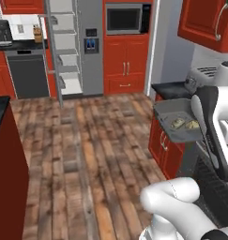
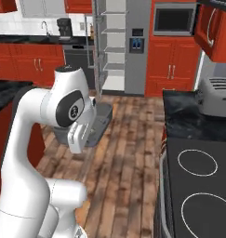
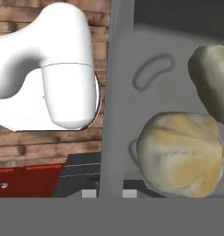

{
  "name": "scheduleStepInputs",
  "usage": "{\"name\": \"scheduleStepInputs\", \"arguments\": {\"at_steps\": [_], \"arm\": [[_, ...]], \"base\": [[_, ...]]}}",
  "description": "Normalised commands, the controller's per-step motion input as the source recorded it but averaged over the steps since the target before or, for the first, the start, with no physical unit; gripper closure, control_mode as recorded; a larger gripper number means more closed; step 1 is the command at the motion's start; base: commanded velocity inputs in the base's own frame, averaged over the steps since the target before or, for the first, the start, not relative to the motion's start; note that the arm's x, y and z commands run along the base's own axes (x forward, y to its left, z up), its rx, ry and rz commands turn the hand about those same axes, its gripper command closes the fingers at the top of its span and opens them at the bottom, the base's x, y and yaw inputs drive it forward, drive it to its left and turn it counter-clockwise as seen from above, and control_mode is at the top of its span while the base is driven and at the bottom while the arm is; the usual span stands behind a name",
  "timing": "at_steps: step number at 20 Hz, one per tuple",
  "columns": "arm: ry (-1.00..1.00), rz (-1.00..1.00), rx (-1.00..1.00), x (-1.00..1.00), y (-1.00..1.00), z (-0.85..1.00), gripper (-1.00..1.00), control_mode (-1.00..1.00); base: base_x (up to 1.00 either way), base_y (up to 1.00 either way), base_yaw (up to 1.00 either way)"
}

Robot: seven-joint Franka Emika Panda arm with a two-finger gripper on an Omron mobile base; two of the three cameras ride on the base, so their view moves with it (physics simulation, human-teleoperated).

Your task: Place two dumplings into each of the tupperware containers and then place the containers in the fridge.

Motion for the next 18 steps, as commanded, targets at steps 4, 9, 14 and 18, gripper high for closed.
{"name": "scheduleStepInputs", "arguments": {"at_steps": [4, 9, 14, 18], "arm": [[0.00, 0.00, 0.00, 0.00, 0.00, 0.00, 1.00, 1.00], [0.00, 0.00, 0.00, 0.00, 0.00, 0.00, 1.00, 1.00], [0.00, 0.00, 0.00, 0.00, 0.00, 0.00, 1.00, 1.00], [0.00, 0.00, 0.00, 0.00, 0.00, 0.00, 1.00, 1.00]], "base": [[1.00, 1.00, 0.03], [1.00, 0.43, 0.08], [1.00, -0.01, 0.10], [1.00, -0.14, 0.14]]}}
